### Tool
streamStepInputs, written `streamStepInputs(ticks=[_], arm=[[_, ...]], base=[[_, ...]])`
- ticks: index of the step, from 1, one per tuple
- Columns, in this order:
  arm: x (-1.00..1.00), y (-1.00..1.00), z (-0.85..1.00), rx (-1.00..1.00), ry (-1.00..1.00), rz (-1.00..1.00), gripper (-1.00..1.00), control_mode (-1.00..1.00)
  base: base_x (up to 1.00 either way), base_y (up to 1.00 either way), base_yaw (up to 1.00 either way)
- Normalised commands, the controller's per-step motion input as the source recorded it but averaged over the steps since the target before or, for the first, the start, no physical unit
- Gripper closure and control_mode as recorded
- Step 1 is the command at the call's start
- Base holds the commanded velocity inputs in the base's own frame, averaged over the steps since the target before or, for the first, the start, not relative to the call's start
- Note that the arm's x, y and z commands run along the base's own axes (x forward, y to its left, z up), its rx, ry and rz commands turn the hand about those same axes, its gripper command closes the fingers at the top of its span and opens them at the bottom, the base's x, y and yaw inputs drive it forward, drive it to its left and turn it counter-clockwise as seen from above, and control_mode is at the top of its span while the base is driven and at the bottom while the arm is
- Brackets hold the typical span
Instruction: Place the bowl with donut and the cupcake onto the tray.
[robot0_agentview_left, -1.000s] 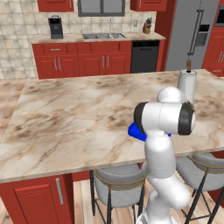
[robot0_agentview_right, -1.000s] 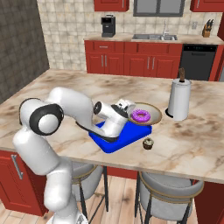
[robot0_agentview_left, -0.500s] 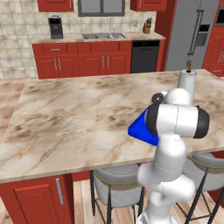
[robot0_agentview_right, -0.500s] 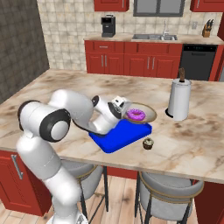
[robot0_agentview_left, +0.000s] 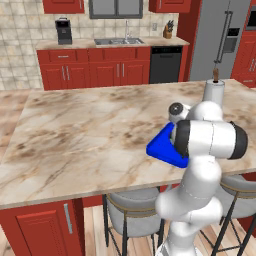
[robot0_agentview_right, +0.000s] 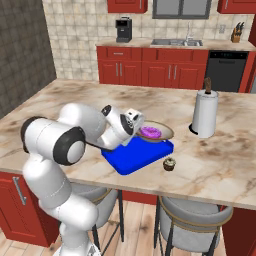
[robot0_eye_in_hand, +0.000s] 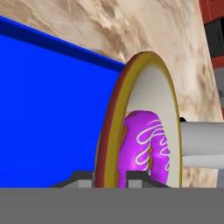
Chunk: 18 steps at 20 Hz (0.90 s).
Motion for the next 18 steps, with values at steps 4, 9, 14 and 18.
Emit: streamStepInputs(ticks=[4, 9, 14, 18], arm=[[0.0, 0.2, -0.33, 0.0, 0.03, 0.03, 1.0, -1.0], [0.0, 0.04, -0.28, 0.0, 0.0, 0.01, 1.0, -1.0], [0.0, 0.0, -0.26, -0.01, -0.04, 0.0, 1.0, -1.0], [0.0, 0.0, -0.28, -0.04, -0.05, 0.0, 1.0, -1.0]], base=[[0.0, 0.0, 0.0], [0.0, 0.0, 0.0], [0.0, 0.0, 0.0], [0.0, 0.0, 0.0]])
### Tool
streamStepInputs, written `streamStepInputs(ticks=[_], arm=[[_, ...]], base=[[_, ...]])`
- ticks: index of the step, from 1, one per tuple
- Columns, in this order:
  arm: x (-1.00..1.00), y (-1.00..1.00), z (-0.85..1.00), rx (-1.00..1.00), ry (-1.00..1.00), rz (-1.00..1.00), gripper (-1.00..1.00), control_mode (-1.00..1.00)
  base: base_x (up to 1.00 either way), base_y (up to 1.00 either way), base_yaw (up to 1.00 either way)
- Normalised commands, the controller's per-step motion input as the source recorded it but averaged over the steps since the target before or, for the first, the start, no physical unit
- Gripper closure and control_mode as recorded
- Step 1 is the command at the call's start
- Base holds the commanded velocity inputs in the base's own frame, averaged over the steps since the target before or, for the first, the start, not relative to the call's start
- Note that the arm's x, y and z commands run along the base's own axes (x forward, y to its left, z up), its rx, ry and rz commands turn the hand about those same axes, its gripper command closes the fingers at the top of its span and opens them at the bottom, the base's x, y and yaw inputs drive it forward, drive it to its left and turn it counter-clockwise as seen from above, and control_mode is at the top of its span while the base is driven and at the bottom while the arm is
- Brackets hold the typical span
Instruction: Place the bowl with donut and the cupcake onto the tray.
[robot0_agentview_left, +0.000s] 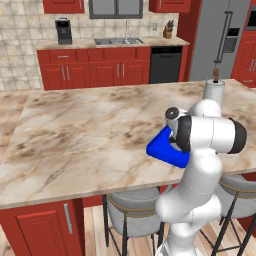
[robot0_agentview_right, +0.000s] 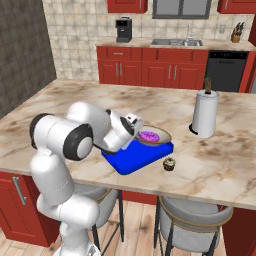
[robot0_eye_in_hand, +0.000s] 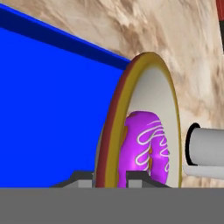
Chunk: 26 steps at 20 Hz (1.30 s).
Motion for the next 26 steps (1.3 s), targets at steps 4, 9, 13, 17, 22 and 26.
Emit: streamStepInputs(ticks=[4, 9, 13, 17, 22, 26], arm=[[0.0, 0.0, -0.28, -0.04, -0.04, 0.0, 1.0, -1.0], [0.0, 0.0, -0.26, -0.02, -0.01, 0.0, 1.0, -1.0], [0.01, 0.0, -0.22, -0.01, -0.01, 0.0, 1.0, -1.0], [0.02, 0.0, -0.18, -0.01, -0.01, 0.0, 1.0, -1.0], [0.0, 0.01, -0.01, 0.0, 0.0, 0.0, 1.0, -1.0], [0.0, 0.0, 0.0, 0.0, 0.0, 0.0, 1.0, -1.0]], base=[[0.0, 0.0, 0.0], [0.0, 0.0, 0.0], [0.0, 0.0, 0.0], [0.0, 0.0, 0.0], [0.0, 0.0, 0.0], [0.0, 0.0, 0.0]])
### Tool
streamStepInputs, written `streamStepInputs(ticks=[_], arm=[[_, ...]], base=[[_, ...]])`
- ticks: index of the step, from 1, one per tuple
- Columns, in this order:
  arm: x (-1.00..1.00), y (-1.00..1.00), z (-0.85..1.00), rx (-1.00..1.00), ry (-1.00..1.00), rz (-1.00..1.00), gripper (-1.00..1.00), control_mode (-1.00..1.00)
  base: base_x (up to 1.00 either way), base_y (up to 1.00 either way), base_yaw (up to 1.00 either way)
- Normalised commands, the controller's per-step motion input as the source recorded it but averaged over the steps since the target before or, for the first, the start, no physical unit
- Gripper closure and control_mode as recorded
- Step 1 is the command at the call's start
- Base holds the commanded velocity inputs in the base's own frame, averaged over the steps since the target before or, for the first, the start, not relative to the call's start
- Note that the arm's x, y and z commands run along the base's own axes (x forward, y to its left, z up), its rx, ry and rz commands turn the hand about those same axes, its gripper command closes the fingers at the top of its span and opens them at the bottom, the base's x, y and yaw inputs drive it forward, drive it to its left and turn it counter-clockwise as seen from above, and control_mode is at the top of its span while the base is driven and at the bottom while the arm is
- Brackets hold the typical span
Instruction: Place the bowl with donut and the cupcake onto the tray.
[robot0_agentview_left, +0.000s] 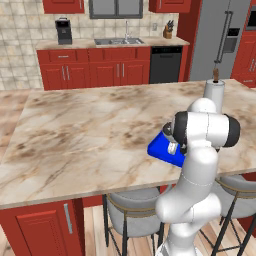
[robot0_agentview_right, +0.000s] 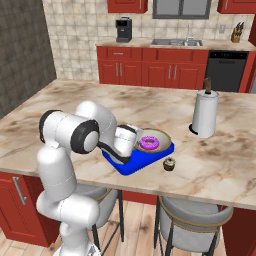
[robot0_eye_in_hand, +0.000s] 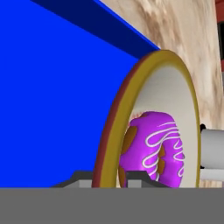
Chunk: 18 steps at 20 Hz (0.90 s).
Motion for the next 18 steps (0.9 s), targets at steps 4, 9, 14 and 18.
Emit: streamStepInputs(ticks=[4, 9, 14, 18], arm=[[0.0, 0.0, 0.0, 0.0, 0.0, 0.0, -1.0, -1.0], [0.0, 0.0, 0.0, 0.0, 0.0, 0.0, -1.0, -1.0], [0.0, 0.0, 0.0, 0.0, 0.01, 0.0, -1.0, -1.0], [0.0, 0.0, 0.01, 0.0, 0.03, 0.0, -1.0, -1.0]], base=[[0.0, 0.0, 0.0], [0.0, 0.0, 0.0], [0.0, 0.0, 0.0], [0.0, 0.0, 0.0]])
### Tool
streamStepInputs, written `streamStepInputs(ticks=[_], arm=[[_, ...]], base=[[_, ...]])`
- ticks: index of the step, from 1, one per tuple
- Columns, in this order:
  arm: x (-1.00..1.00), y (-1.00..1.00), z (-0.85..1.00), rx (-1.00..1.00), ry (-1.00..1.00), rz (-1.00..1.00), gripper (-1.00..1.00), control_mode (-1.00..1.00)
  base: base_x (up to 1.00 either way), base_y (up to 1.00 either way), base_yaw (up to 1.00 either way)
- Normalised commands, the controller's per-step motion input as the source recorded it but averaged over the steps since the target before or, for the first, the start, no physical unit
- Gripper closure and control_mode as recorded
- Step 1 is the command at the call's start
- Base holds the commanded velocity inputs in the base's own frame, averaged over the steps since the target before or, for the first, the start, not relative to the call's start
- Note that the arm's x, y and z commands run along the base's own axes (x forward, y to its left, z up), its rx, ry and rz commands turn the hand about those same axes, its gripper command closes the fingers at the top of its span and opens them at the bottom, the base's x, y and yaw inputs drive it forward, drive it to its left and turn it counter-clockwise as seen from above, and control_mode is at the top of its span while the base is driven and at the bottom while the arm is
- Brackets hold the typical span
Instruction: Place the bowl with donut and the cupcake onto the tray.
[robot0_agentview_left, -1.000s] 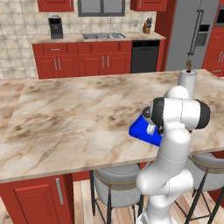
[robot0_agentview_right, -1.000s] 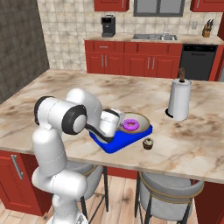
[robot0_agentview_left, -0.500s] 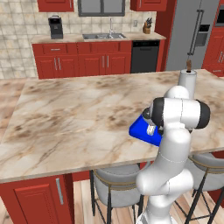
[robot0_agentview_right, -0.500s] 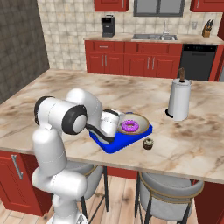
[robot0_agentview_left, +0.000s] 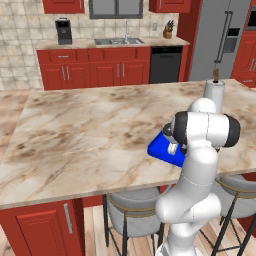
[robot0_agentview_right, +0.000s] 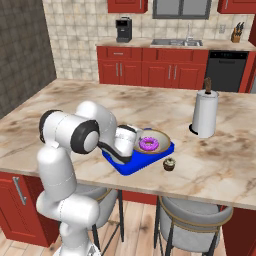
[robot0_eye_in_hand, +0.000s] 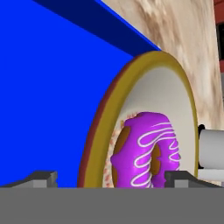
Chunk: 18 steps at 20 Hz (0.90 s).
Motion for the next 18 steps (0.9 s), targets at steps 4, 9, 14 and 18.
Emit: streamStepInputs(ticks=[4, 9, 14, 18], arm=[[0.0, 0.0, 0.26, 0.0, 0.06, 0.0, -1.0, -1.0], [0.0, 0.0, 0.34, 0.0, 0.04, 0.0, -1.0, -1.0], [-0.03, 0.0, 0.51, 0.0, 0.02, 0.0, -1.0, -1.0], [-0.13, 0.0, 0.53, 0.01, 0.0, -0.01, -1.0, -1.0]], base=[[0.0, 0.0, 0.0], [0.0, 0.0, 0.0], [0.0, 0.0, 0.0], [0.0, 0.0, 0.0]])
